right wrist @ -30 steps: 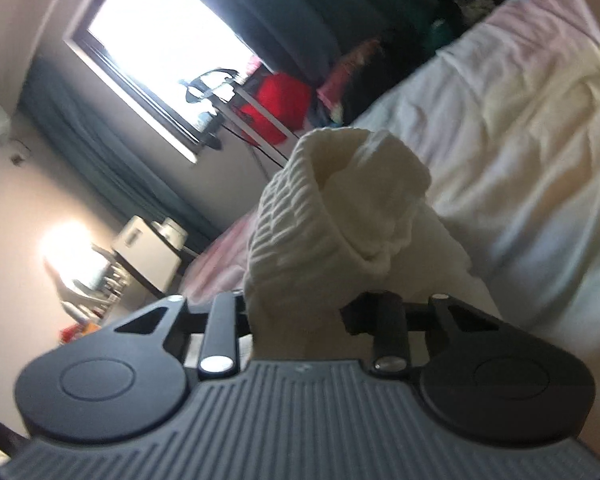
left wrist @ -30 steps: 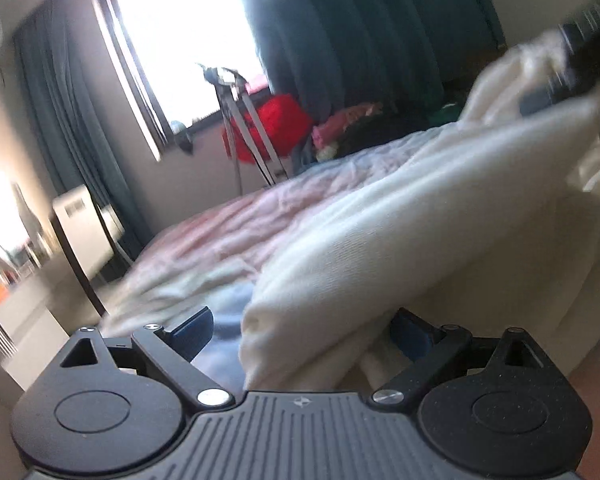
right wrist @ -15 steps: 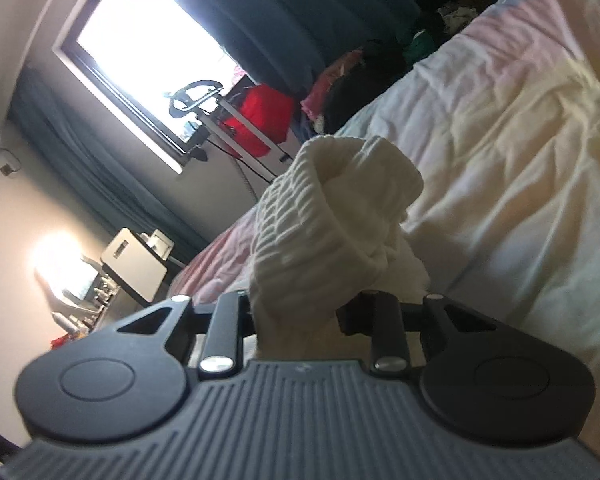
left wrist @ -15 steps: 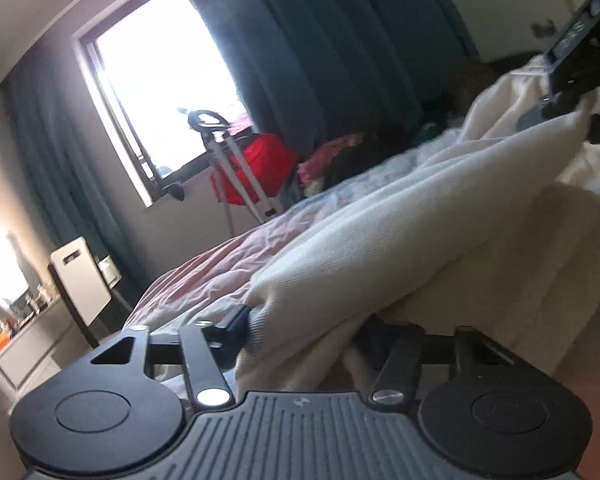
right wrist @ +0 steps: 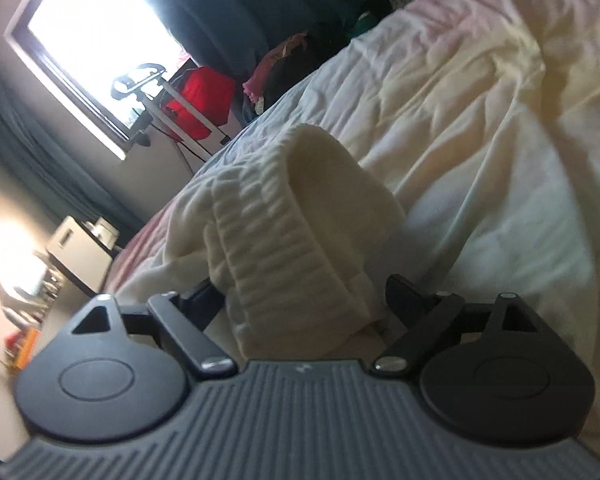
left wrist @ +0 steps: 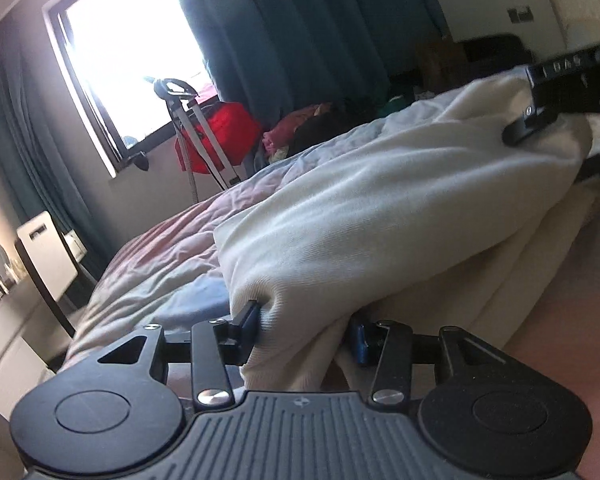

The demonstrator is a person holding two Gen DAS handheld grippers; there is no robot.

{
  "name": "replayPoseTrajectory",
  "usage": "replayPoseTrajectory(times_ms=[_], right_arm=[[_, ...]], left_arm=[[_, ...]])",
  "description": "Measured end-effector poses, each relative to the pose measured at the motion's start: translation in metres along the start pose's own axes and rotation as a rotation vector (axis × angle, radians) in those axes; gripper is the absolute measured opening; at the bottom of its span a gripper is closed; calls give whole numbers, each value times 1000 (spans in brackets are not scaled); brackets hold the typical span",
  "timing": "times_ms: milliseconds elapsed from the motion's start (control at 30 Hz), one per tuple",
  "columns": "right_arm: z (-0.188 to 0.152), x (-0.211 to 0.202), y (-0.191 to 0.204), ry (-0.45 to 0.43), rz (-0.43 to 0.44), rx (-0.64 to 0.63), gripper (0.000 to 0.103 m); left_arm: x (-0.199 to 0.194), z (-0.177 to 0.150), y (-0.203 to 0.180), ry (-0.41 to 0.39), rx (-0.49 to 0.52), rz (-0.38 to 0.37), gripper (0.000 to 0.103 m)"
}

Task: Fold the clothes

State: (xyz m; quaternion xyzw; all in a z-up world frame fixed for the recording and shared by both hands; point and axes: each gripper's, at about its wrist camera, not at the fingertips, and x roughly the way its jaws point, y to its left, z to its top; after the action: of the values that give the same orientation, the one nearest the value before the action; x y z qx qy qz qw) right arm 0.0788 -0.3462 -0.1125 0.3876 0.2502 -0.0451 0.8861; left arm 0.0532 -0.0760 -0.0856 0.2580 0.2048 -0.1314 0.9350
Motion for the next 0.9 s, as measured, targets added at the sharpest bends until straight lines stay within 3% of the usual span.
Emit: replayPoseTrajectory(times_ms=[67,167,300,367,433,500,533,600,700,800,900], right_arm=[[0,7,-6,12,30,30,91],[0,20,-15,35,61,76,103],[2,30,-13,78,140,92,103],[1,29,-4,82,128,43,103],[-2,27,2,70,86,-1,95],[-2,24,7,63,54,-27,76],[0,20,9,60,43,-29,71],[4,11,15,46,28,-34,54],[7,3,20,22,19,-40,47],[8,3,21,9,10,-45,46],[7,6,21,3,5,-40,46]], left_arm=[[-1,-1,2,3,-10,-9,48],[3,1,9,9,-37,-25,50],[4,3,11,16,-53,-31,50],[4,3,9,18,-50,-28,50],[4,4,8,12,-49,-27,51],[3,7,7,14,-41,-38,58],[1,9,9,16,-53,-53,63],[-4,13,17,10,-122,-101,73],[-18,18,33,-34,-272,-220,83],[-27,20,48,-68,-406,-315,86],[-21,14,71,-81,-592,-337,88]])
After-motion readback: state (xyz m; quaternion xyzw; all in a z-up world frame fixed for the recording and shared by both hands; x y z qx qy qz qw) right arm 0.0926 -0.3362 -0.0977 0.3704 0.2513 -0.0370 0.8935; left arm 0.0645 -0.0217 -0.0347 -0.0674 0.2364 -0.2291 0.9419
